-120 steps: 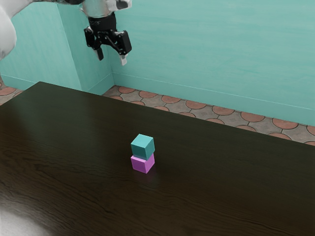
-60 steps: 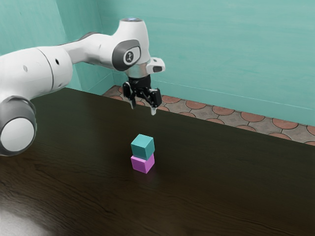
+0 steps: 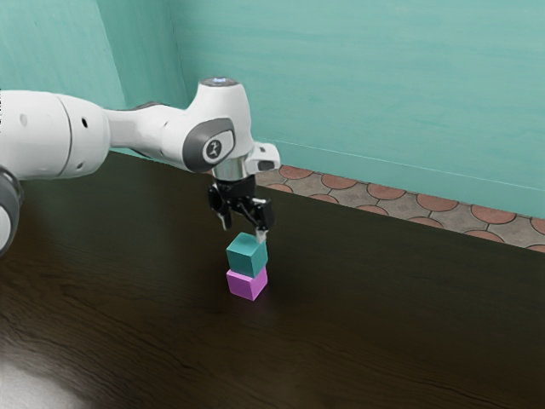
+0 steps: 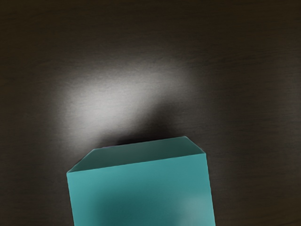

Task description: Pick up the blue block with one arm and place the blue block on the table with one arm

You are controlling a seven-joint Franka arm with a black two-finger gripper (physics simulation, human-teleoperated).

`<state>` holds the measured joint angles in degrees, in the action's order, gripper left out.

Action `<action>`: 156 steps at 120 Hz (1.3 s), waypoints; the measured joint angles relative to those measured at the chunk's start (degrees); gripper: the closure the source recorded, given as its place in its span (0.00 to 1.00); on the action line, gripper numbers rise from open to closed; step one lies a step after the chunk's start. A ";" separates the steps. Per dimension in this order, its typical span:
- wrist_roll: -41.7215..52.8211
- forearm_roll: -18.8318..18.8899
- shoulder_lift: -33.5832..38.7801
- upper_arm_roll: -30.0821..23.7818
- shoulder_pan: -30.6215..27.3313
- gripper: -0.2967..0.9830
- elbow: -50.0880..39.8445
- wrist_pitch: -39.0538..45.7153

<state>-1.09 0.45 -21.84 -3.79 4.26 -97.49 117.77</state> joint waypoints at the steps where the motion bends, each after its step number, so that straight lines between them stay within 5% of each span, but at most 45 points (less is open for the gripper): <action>1: 0.01 -0.04 -0.01 0.00 -0.01 0.23 -0.13 0.13; 105: 0.90 -0.18 -6.12 0.65 0.07 0.23 0.56 3.88; 127: 0.98 -0.19 -6.12 0.71 0.05 0.39 0.61 3.92; 156: 0.89 0.08 -4.55 0.62 0.78 0.45 0.58 3.87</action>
<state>-0.20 0.53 -26.39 -3.17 5.04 -96.91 121.64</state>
